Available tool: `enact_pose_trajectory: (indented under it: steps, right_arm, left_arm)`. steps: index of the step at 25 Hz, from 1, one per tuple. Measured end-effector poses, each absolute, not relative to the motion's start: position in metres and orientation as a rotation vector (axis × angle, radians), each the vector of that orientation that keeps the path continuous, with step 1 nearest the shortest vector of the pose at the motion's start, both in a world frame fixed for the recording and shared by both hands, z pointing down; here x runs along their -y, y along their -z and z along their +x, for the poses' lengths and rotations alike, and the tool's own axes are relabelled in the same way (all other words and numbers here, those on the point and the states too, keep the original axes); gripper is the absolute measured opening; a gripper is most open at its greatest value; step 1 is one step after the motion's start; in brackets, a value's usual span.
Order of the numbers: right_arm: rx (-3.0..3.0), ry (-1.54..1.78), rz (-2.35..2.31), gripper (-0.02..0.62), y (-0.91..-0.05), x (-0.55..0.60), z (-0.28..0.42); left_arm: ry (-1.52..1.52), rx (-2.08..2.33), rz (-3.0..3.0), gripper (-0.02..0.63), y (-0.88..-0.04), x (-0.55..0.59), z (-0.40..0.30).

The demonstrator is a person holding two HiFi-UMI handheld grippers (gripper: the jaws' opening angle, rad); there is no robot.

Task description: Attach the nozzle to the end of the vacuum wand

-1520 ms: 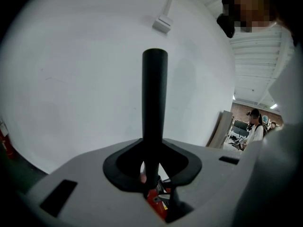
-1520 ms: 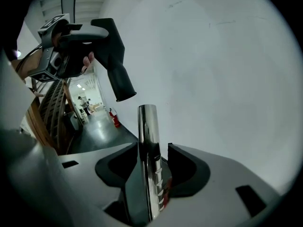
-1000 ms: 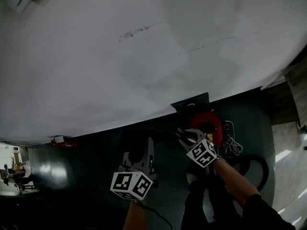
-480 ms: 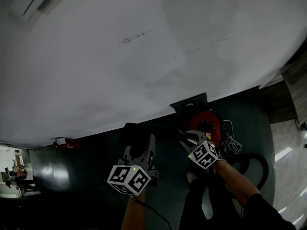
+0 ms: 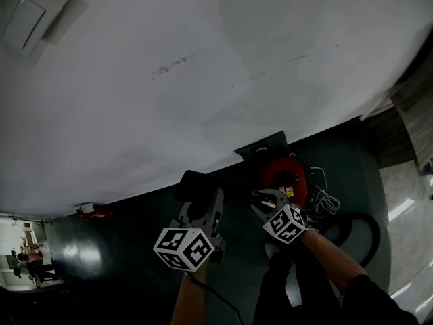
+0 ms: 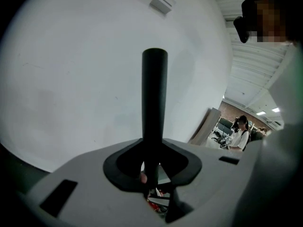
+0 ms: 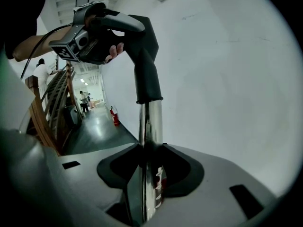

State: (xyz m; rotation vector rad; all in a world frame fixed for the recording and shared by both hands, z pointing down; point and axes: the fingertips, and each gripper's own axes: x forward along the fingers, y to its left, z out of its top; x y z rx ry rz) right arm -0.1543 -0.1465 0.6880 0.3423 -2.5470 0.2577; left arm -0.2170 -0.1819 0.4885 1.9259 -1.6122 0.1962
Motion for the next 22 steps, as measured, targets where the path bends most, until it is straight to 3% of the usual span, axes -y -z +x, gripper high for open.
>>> enact_pose_trajectory:
  steps: [22]
  right_arm:
    - [2.564,-0.219,0.303,0.158,-0.694,0.132,-0.164]
  left_arm:
    - [-0.239,1.525,1.918,0.084,-0.501,0.184,-0.219]
